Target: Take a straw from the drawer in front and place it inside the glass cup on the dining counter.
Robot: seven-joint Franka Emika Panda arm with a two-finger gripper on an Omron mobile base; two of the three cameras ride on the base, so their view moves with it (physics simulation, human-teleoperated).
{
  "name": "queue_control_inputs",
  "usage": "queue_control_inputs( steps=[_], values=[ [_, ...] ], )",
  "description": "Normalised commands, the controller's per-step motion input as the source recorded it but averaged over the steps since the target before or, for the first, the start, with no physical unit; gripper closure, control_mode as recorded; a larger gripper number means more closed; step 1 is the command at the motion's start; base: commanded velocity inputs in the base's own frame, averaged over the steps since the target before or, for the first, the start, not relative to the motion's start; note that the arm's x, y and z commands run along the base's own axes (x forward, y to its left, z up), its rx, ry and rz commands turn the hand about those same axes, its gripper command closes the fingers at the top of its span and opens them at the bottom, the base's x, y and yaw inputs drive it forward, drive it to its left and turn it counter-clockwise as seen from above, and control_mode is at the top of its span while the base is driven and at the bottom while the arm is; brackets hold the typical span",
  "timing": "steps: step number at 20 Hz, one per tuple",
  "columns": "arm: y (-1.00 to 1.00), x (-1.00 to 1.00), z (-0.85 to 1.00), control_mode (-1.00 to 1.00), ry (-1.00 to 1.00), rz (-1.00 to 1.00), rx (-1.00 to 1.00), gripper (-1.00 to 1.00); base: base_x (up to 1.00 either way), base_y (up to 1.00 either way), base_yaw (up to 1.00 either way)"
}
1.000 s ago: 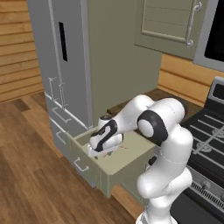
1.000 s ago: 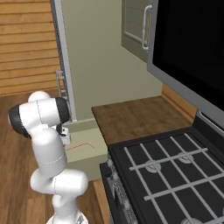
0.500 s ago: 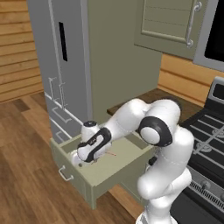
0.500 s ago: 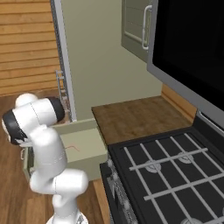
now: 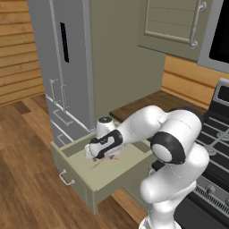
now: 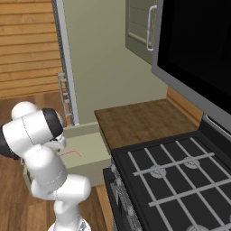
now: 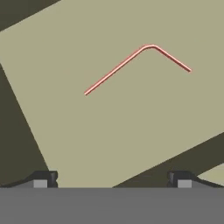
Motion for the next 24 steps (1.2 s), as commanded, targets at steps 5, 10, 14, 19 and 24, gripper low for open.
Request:
queue_control_inputs(
  steps=[5, 10, 14, 19, 24],
  values=[
    [-0.48, 0.57, -0.05, -1.00, 0.00, -0.21, 0.00, -1.00, 0.00, 0.00, 0.00],
    [-0.15, 0.63, -0.16, -1.00, 0.00, -0.17, 0.00, -1.00, 0.00, 0.00, 0.00],
    [0.00, 0.36, -0.27, -1.00, 0.00, -0.17, 0.00, -1.00, 0.00, 0.00, 0.00],
    [0.00, 0.30, -0.32, -1.00, 0.00, -0.21, 0.00, -1.00, 0.00, 0.00, 0.00],
    [0.02, 0.28, -0.26, -1.00, 0.00, -0.21, 0.00, -1.00, 0.00, 0.00, 0.00]
  ],
)
